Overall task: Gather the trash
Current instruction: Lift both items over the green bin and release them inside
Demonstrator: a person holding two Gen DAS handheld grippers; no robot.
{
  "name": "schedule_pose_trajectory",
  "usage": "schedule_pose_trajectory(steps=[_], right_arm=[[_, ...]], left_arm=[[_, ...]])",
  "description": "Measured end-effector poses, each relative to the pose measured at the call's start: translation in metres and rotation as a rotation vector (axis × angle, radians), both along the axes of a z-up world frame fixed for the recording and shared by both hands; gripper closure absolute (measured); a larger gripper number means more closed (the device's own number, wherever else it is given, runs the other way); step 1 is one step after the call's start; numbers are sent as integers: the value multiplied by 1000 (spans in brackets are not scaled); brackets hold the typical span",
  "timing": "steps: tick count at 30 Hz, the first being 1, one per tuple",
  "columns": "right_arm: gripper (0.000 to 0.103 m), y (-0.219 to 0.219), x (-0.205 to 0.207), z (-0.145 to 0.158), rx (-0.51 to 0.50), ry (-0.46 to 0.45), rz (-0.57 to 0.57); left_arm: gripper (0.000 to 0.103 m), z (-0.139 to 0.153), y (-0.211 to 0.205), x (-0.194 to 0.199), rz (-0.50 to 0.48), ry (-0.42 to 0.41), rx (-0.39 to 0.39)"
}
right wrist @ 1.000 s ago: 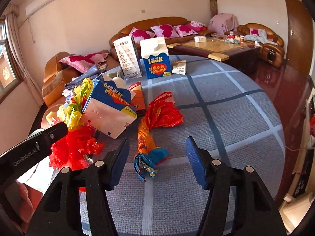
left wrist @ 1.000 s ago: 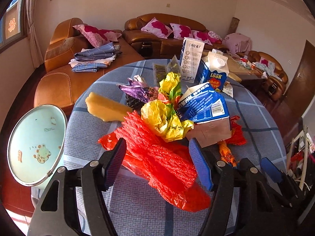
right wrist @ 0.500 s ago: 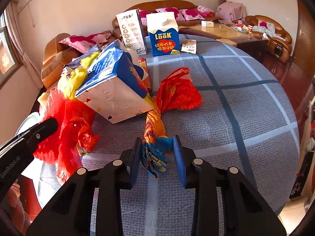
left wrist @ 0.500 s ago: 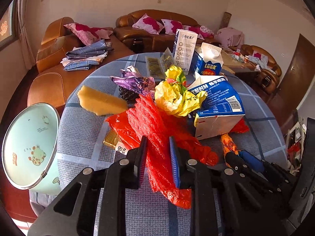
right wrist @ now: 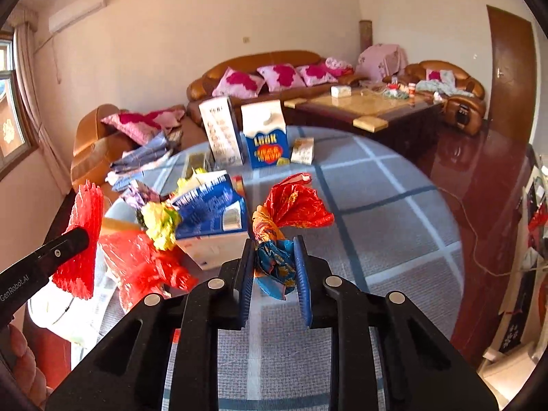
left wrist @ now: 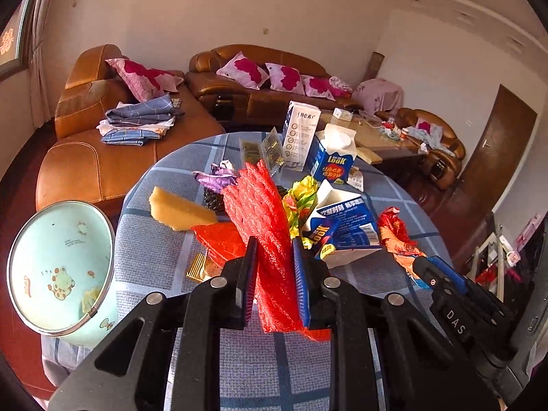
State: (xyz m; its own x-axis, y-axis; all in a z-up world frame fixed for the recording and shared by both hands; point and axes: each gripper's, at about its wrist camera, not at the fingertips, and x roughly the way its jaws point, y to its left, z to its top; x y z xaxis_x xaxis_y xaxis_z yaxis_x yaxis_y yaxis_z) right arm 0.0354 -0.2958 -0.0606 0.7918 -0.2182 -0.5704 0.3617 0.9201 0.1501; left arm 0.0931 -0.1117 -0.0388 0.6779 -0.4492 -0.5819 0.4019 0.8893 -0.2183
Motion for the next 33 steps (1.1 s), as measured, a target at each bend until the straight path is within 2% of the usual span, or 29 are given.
schedule_pose_trajectory(steps=[6,10,15,24,33], right_arm=[[80,12,-14,19,-48,-73,-3],[80,23,-19,27,-75,-95,15],[80,42,-18,28,-84,-89,53],[80,74,-24,45,-133,-124,128],[80,113,-12,47,-160,-117,225]], left_arm=[[83,23,12,-14,-9,-52,-45],[83,32,23,-19,12,-99,-35],[83,26,43,-16,48,-71,-39],[83,33,104,-24,163,-91,-38],[83,29,143,-15,243,-87,-39]])
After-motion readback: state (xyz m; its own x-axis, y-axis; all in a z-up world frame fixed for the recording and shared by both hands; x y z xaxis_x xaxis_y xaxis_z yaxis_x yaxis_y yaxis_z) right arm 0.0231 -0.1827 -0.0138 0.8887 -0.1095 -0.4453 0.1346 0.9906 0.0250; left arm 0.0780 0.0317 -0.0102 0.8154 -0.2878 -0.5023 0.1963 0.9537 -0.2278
